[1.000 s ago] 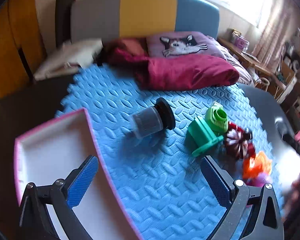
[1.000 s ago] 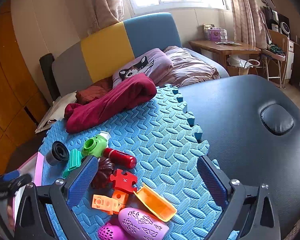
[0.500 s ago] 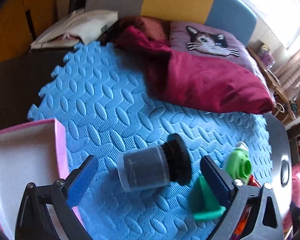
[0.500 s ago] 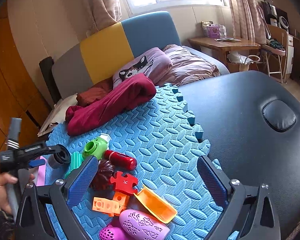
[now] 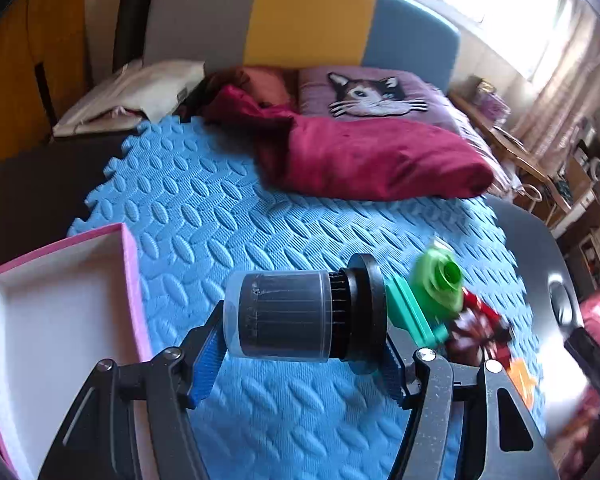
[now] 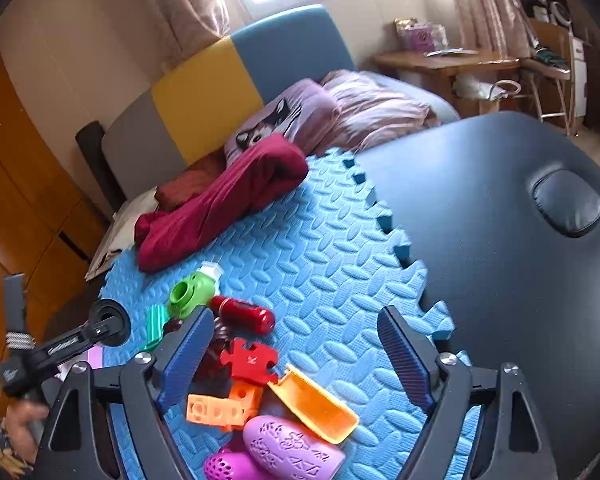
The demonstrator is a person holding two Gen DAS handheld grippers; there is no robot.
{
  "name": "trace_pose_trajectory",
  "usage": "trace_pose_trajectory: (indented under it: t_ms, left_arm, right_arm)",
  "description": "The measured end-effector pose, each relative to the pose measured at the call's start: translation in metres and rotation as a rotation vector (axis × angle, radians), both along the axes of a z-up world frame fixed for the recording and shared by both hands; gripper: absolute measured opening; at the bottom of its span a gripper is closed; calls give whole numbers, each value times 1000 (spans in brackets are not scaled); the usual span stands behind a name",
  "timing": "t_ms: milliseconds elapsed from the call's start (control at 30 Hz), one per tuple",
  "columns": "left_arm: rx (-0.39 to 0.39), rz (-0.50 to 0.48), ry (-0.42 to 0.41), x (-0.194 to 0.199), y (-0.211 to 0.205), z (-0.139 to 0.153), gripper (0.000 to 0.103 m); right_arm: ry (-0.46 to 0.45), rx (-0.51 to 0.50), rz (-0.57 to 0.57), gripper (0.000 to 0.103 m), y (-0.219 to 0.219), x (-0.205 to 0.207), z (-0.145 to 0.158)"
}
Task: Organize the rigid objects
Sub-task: 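Carry the cylinder cup into the white tray and open the left gripper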
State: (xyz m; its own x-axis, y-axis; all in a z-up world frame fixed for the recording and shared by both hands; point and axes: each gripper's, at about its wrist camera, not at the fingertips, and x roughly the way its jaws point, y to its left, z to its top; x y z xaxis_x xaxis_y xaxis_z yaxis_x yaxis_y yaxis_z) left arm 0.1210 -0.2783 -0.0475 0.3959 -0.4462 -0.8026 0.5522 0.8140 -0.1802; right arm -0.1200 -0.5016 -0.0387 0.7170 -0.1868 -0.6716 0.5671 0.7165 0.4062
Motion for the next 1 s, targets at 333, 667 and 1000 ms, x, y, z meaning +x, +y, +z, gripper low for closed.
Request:
trace_pose_trajectory:
  t_ms: [333,667,1000]
  left_arm:
    - [-41,-11,-26,-50,48,16,67]
    - [-76,47,-30,-62,111,18,67]
    - [-77,190,28,-40,179,-3,67]
  right_arm:
    - [-29,45,162,68,23,9,2]
    - [74,-27,234,49,89,-18,-7]
    - [231,-153,230,33,117,3,-38]
